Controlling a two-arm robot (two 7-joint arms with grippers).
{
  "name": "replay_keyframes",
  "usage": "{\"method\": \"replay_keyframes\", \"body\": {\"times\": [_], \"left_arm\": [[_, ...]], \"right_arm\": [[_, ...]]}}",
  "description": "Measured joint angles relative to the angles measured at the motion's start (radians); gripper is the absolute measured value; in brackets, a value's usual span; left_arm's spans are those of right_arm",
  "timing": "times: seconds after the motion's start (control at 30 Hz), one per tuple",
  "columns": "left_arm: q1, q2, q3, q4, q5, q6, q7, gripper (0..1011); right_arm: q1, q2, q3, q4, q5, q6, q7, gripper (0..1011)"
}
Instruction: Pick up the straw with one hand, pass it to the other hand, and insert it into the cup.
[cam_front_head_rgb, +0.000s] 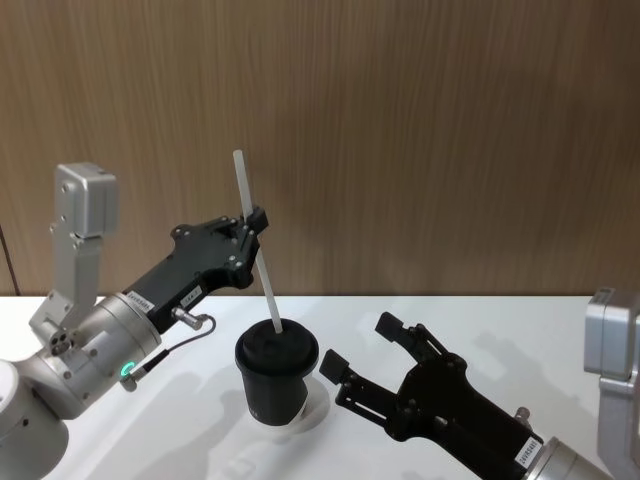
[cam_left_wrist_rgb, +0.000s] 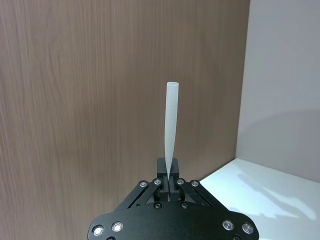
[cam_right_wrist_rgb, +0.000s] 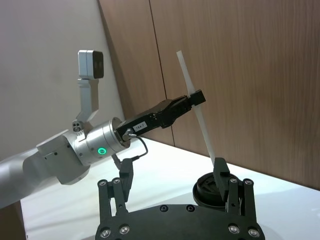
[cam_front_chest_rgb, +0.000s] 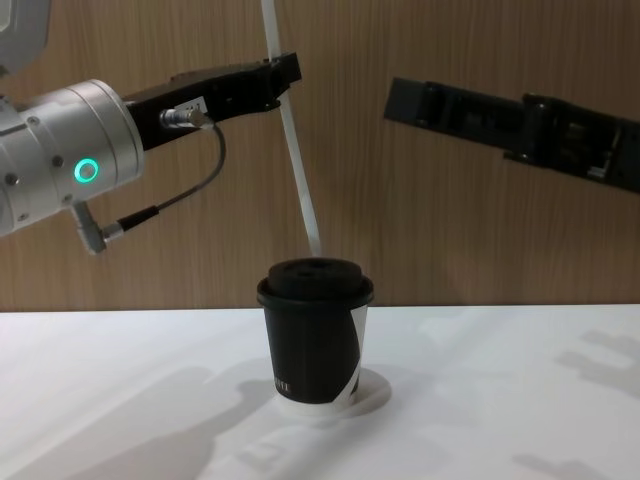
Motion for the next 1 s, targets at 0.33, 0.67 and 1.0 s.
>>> {"method": "replay_keyframes", "body": {"times": [0.33, 0.67, 1.0], "left_arm": [[-0.014, -0.014, -0.001, 0.024, 0.022, -0.005, -0.001, 5], [-0.025, -0.027, 0.003, 0.046, 0.040, 0.009, 0.001, 5], [-0.035, -0.043, 0.007, 0.066, 0.052, 0.018, -0.003, 5]], "right_arm": [[0.000, 0.000, 0.000, 0.000, 0.000, 0.000, 0.000, 1001], [0.000, 0.000, 0.000, 0.000, 0.000, 0.000, 0.000, 1001], [0.000, 0.000, 0.000, 0.000, 0.000, 0.000, 0.000, 1001]]}}
